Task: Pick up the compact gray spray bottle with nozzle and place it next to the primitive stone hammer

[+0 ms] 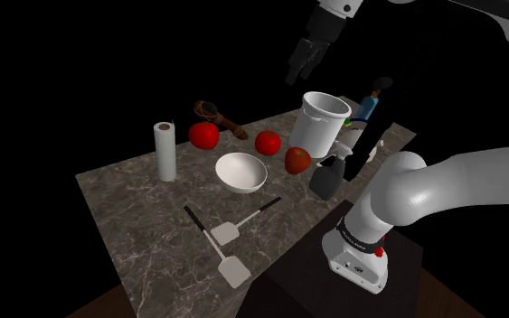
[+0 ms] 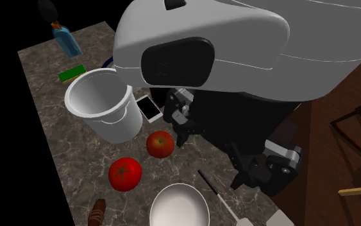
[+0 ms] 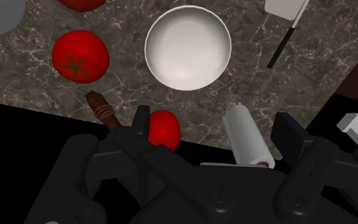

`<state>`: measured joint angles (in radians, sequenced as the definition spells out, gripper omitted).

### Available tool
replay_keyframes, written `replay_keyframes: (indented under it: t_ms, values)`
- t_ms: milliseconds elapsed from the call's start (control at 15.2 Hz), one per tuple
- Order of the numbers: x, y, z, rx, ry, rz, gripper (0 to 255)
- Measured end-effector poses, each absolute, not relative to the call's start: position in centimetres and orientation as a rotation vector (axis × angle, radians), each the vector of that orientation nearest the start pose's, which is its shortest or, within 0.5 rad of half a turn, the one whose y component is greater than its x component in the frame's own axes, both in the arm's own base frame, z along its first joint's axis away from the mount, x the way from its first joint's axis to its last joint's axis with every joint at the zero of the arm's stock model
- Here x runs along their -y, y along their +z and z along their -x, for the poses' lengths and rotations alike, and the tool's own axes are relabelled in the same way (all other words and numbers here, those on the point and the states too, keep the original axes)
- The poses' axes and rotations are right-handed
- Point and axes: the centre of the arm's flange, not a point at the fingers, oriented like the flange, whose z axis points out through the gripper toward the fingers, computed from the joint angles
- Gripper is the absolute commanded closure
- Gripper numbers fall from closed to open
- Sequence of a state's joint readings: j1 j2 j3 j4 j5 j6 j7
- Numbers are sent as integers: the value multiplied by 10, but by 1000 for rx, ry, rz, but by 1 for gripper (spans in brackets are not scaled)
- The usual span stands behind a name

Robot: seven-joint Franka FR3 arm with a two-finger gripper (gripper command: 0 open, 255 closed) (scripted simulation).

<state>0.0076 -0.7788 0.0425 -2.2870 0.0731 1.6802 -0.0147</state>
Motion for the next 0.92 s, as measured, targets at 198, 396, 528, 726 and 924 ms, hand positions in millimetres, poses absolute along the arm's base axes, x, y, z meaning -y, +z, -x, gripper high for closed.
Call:
replay_keyframes:
  t_ms: [198,396,528,726,924]
  values:
    - [-21,623,-309,70,-253,3088,0]
    - [0,603,-296,40,-228,3098,0]
    - [14,587,-282,20,-211,3104,0]
    - [33,560,-263,-11,-184,3113,0]
    - [53,539,-240,-42,-156,3122,0]
